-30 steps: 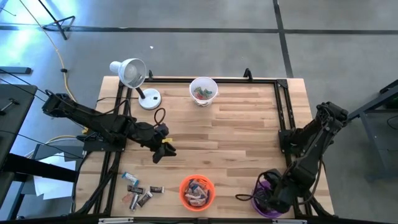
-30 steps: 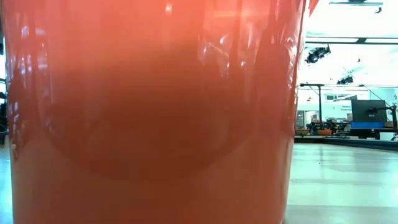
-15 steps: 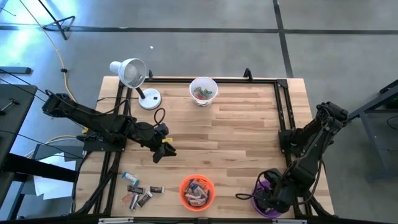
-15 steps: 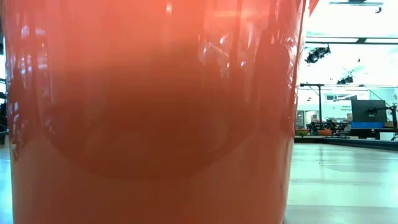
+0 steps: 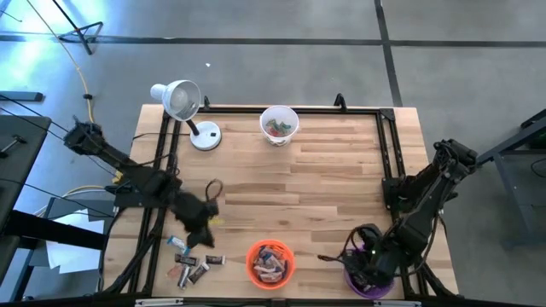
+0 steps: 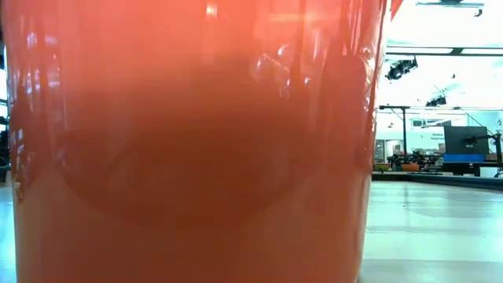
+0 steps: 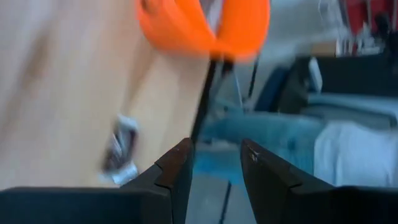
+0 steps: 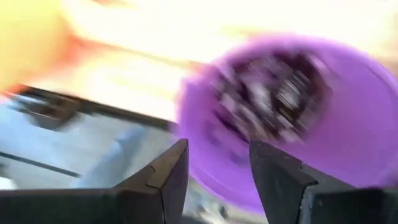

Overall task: Organize candy in baskets
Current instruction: Put the dark brown chocolate bar into the dark purple bucket

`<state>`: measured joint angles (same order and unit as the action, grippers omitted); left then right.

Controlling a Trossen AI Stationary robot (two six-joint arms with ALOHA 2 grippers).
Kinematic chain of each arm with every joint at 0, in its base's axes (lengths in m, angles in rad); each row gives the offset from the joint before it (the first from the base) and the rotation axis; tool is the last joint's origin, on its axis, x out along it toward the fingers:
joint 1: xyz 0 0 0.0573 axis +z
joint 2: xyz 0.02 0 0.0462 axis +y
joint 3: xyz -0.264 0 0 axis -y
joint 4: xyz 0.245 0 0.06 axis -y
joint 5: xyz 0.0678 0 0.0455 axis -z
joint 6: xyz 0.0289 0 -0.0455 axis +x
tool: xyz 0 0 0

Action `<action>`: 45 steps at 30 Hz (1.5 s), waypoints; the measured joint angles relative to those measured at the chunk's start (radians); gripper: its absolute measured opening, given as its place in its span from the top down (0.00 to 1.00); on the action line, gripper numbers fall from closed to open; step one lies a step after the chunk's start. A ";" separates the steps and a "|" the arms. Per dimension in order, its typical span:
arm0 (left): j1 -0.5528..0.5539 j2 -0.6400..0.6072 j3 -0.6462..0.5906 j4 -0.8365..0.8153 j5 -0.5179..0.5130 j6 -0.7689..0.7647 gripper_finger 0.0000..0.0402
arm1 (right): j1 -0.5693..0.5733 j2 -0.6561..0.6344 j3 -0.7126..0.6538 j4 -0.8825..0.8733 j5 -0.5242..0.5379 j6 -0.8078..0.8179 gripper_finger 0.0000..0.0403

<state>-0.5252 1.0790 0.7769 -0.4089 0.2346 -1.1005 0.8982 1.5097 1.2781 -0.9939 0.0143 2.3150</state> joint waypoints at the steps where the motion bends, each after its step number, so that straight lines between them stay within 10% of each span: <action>1: -0.036 0.000 0.000 0.000 0.000 -0.021 0.70 | -0.007 0.000 0.000 0.006 0.052 -0.013 0.60; 6: -0.217 0.000 0.000 0.003 -0.106 -0.151 0.70 | -0.064 0.000 0.000 0.049 0.231 -0.122 0.60; 20: -0.458 0.064 0.000 -0.147 -0.489 -0.346 0.70 | -0.274 0.000 0.000 0.090 0.245 -0.480 0.60; 45: -0.374 0.313 -0.002 0.188 -0.425 0.171 0.70 | -0.348 0.000 0.000 0.158 0.241 -0.622 0.60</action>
<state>-0.8992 1.3917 0.7750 -0.2206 -0.1905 -0.9296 0.5499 1.5101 1.2781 -0.8360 0.2550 1.6928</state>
